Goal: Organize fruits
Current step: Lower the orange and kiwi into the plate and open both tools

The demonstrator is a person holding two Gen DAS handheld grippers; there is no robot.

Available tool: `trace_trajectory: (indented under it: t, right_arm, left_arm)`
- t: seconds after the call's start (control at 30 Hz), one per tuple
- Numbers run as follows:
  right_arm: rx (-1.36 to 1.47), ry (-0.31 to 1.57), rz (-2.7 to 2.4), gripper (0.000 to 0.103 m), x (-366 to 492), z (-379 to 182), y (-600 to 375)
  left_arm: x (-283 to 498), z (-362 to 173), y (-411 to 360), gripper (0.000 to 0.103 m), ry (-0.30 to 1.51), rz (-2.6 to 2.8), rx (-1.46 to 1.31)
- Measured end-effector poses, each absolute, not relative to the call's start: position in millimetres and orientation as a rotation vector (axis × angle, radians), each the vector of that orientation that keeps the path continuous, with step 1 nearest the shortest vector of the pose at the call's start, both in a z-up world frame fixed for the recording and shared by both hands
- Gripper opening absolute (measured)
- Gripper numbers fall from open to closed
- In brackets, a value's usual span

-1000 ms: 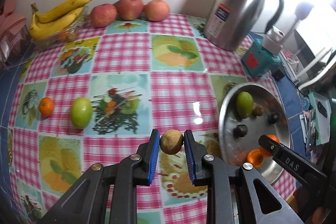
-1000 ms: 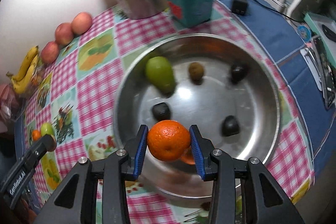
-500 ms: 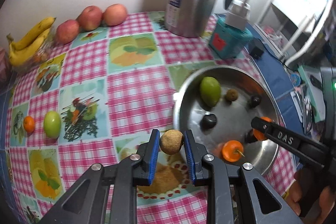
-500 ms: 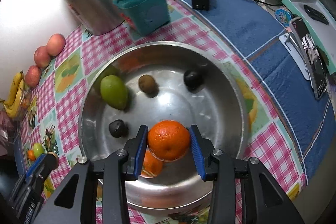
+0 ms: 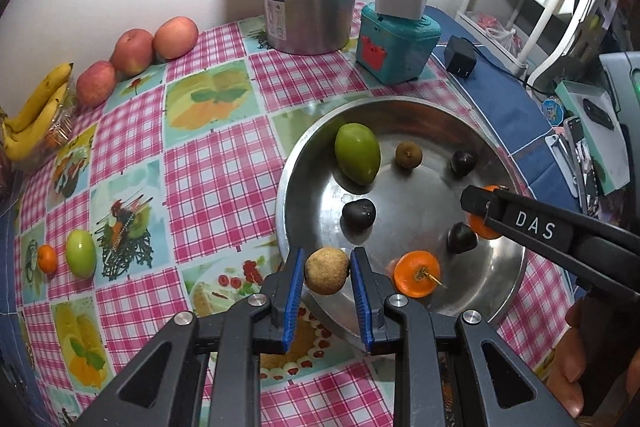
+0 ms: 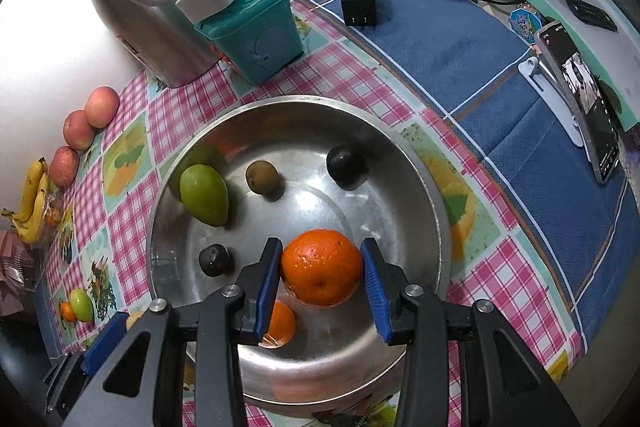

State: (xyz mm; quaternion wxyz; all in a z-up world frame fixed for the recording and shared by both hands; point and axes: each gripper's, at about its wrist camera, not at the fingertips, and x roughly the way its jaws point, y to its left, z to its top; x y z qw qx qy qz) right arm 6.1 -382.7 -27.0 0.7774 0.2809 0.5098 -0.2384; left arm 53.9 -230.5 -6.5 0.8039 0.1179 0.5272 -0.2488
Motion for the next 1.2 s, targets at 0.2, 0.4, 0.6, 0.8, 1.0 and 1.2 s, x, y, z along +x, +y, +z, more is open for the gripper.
trace_trajectory:
  t: [0.2, 0.4, 0.6, 0.8, 1.0, 1.2]
  right_arm:
    - [0.588, 1.091, -0.494, 0.042, 10.2, -28.5, -378.1]
    - [0.556, 1.081, -0.464, 0.042, 17.5, -34.1, -372.8]
    - [0.533, 1.089, -0.445, 0.042, 23.5, -43.1, -369.2]
    - [0.53, 1.086, -0.433, 0.042, 24.9, -46.2, -368.6]
    - [0.517, 1.081, -0.435, 0.042, 24.1, -44.7, -366.3]
    - [0.516, 1.084, -0.44, 0.042, 24.4, -45.8, -366.2]
  left_arm:
    - [58.9, -13.1, -229.1, 0.025, 1.137, -0.532, 0.232]
    - [62.3, -22.5, -231.2, 0.026, 1.148, -0.534, 0.218]
    - [64.3, -31.5, -233.1, 0.026, 1.164, -0.535, 0.213]
    - [64.9, -34.6, -235.7, 0.026, 1.172, -0.537, 0.221]
    - [65.5, -35.6, -237.5, 0.026, 1.175, -0.538, 0.227]
    - [65.6, -36.1, -237.5, 0.026, 1.178, -0.541, 0.225]
